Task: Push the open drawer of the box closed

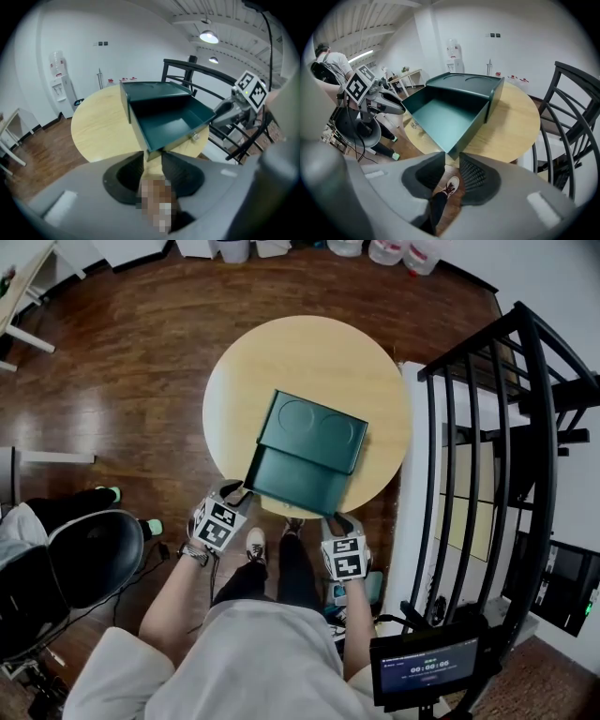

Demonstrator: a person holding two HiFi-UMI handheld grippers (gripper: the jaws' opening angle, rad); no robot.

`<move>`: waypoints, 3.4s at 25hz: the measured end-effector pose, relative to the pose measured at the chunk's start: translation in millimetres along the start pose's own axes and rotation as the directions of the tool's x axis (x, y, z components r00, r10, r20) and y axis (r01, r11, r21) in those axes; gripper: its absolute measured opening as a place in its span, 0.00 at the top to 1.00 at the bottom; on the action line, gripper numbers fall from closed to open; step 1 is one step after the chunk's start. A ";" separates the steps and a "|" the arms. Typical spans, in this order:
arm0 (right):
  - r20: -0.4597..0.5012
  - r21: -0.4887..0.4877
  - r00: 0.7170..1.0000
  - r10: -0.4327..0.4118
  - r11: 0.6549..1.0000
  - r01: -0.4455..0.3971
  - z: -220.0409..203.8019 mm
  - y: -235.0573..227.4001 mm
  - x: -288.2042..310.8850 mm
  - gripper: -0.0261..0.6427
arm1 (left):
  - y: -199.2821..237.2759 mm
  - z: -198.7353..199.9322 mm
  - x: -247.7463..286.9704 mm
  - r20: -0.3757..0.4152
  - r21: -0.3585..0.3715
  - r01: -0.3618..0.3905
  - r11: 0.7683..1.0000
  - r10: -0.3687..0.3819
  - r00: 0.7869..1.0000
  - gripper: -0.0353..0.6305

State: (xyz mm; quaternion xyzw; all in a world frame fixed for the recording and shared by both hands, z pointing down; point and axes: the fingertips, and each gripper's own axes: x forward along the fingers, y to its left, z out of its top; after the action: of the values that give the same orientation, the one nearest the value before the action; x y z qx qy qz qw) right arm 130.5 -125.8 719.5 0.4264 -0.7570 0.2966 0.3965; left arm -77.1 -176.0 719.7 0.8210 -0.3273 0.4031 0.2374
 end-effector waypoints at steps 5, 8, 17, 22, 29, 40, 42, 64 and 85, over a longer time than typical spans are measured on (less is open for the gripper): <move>0.007 0.014 1.000 -0.005 1.000 0.005 5.9 -11.0 -0.7 0.81 | -1.5 8.2 5.2 0.002 -0.008 0.007 1.000 -0.007 1.000 0.77; -0.003 0.006 1.000 -0.013 1.000 0.013 7.2 -15.4 1.2 0.81 | -3.3 8.6 6.2 0.000 -0.022 0.027 0.999 -0.027 1.000 0.77; -0.014 0.004 0.999 -0.048 0.999 0.048 18.3 -26.9 2.0 0.81 | 3.8 18.7 10.2 -0.021 0.010 0.022 1.000 -0.022 1.000 0.70; -0.007 0.032 0.999 -0.034 0.999 0.035 26.2 -29.5 0.9 0.81 | 9.5 24.0 7.9 -0.028 0.023 0.020 1.000 -0.020 0.999 0.68; -0.003 -0.002 0.999 -0.053 0.999 0.053 37.4 -39.0 4.2 0.81 | 13.5 30.1 14.6 -0.011 0.030 0.008 1.000 -0.008 1.000 0.68; -0.009 -0.027 0.997 -0.077 0.997 0.077 57.3 -48.4 10.4 0.81 | 29.3 47.8 22.5 0.006 0.030 -0.001 1.000 0.001 1.000 0.68; -0.004 -0.025 0.997 -0.079 0.997 0.079 61.8 -50.9 11.2 0.81 | 31.0 52.9 23.0 0.008 0.036 -0.002 0.999 0.002 1.000 0.68; 0.045 -0.112 0.991 -0.126 0.985 0.130 92.1 -68.4 19.7 0.82 | 47.9 76.3 33.4 0.071 0.158 0.011 0.987 -0.023 0.997 0.66; 0.083 -0.008 0.984 -0.159 0.987 0.160 95.7 -82.8 4.2 0.83 | 44.0 80.3 18.6 0.100 -0.051 -0.051 0.997 0.056 0.993 0.69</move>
State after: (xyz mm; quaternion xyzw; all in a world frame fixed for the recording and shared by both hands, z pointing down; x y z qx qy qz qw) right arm 168.9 -241.0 683.5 0.4947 -0.7382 0.2405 0.3905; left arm -59.9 -264.5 695.3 0.8254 -0.3703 0.3592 0.2295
